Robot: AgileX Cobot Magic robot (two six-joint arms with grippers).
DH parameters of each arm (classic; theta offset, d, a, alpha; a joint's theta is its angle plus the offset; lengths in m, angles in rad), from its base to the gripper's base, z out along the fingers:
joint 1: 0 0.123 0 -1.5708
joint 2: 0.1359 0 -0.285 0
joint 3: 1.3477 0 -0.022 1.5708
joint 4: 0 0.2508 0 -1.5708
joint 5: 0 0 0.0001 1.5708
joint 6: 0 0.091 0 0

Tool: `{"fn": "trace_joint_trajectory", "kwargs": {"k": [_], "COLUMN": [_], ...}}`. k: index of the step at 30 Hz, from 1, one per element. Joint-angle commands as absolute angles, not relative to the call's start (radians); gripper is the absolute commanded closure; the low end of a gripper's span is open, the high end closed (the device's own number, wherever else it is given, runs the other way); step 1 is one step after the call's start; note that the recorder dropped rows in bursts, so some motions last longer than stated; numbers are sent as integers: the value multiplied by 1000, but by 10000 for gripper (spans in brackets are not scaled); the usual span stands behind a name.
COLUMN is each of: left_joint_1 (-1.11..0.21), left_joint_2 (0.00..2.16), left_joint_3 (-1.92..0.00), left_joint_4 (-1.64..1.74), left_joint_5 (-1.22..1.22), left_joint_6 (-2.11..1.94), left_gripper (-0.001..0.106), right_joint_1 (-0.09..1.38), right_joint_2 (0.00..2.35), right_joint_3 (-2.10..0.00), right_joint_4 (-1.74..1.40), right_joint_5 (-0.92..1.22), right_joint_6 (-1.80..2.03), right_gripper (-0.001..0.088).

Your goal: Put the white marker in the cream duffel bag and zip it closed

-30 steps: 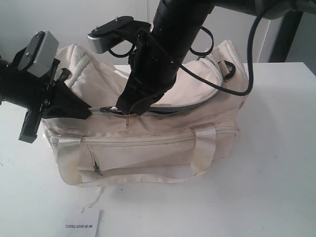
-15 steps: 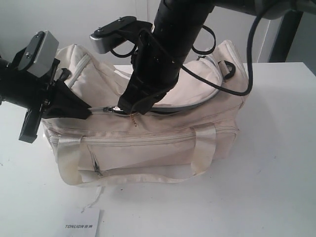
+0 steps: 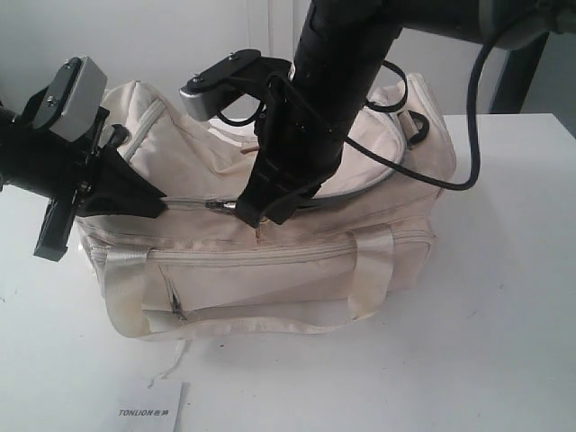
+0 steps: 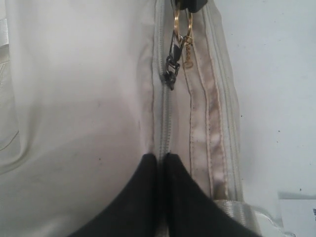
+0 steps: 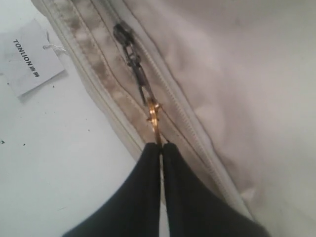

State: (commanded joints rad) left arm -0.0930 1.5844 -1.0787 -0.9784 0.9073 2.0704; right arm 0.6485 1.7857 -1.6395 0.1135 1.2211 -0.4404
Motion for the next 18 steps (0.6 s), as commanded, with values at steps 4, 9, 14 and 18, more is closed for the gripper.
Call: {"fn": "trace_joint_trajectory", "kwargs": {"k": [4,9,14,18], "left_joint_1": [-93,-93,-93,-93], "left_joint_2": [1584,1584,1584,1584], "left_joint_3": [-1079,-1079,-1079,-1079], "left_joint_4": [-978,-978,-978,-978], "left_joint_5": [907,907,907,907], "left_joint_6": [2067,2067,2067,2067], "left_gripper": [1053,1053,1053,1053], "right_joint_1": [622,606,606,606], "right_joint_2": [1784,1772,1766,1765], "right_joint_3": [-1639,-1639,-1639,-1637], "right_joint_4": [115,123,123,123], "right_joint_5": [1221,1221,1221,1221], "right_joint_6": [-440,-440,-440,-440], "right_gripper": [868,868,868,868]}}
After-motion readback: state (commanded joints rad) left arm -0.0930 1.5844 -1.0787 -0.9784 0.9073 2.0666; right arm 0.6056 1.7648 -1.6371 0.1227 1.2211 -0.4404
